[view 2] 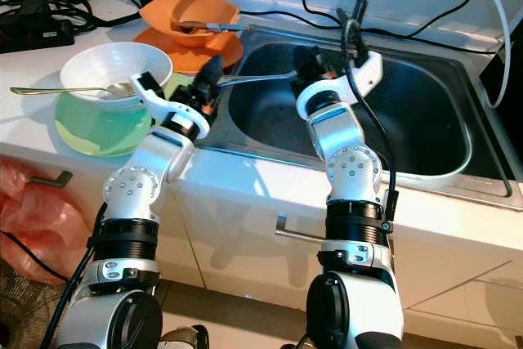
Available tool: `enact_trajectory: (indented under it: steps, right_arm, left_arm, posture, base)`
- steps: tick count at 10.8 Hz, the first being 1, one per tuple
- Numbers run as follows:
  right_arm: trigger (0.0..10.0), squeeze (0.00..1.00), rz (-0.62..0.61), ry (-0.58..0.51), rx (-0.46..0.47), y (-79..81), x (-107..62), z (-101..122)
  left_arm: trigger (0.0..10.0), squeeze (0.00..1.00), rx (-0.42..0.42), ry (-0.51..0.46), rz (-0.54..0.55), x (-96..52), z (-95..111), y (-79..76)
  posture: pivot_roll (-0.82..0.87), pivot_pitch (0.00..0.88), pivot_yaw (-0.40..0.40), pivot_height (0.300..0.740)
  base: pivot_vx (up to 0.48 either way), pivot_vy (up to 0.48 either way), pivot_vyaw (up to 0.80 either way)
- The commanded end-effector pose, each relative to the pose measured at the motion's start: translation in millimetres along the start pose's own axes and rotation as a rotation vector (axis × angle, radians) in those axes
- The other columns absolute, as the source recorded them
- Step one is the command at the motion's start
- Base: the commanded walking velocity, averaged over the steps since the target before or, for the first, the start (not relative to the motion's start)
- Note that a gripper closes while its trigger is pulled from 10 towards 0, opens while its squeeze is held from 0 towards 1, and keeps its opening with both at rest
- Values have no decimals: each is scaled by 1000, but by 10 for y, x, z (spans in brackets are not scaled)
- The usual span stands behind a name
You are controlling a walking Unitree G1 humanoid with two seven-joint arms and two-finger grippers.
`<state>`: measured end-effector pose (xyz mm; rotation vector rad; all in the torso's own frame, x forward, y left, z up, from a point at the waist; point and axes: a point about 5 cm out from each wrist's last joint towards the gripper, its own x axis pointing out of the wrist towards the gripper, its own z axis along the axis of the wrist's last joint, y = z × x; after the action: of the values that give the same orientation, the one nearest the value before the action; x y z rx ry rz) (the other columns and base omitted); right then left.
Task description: Kitchen organization
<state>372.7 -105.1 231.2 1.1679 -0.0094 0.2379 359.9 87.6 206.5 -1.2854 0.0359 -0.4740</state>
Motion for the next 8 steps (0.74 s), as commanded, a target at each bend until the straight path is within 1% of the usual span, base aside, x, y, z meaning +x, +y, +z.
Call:
enact_trajectory:
  steps: [1,2,3,4,5,6,7,8]
  right_arm:
    - [0,0,-39,-41,-2,-32,9,19]
    - [0,0,-75,-103,-100,-90,9,146]
    - [0,0,-131,-170,-275,-197,13,320]
    - [0,0,-177,-195,-409,-317,22,426]
    - [0,0,-191,-203,-468,-364,26,475]
    - [0,0,-203,-210,-596,-419,32,542]
    - [0,0,-233,-203,-718,-519,38,609]
    - [0,0,-245,-173,-817,-598,43,609]
  left_arm:
    - [10000,1000,-9,61,6,-12,-196,21]
    - [10000,1000,50,103,4,-32,-240,22]
    - [10000,1000,201,153,-9,-52,-280,-10]
    - [10000,1000,299,205,-31,-47,-316,-63]
    - [10000,1000,377,237,-39,-48,-336,-70]
    - [10000,1000,496,277,-45,-57,-353,-68]
    - [10000,1000,679,324,-56,-76,-370,-48]
    - [10000,1000,793,349,-59,-90,-359,-34]
  posture:
    - [49,78,-41,740]
    - [52,79,-40,740]
    - [56,82,-42,740]
    - [57,83,-42,740]
    - [57,83,-42,740]
    - [71,85,-43,740]
    - [78,84,-47,740]
    - [89,84,-51,740]
  base:
    - [0,0,0]
    - [0,0,0]
    - [0,0,0]
    - [0,0,0]
    - [0,0,0]
    - [0,0,0]
    - [0,0,0]
    - [0,0,0]
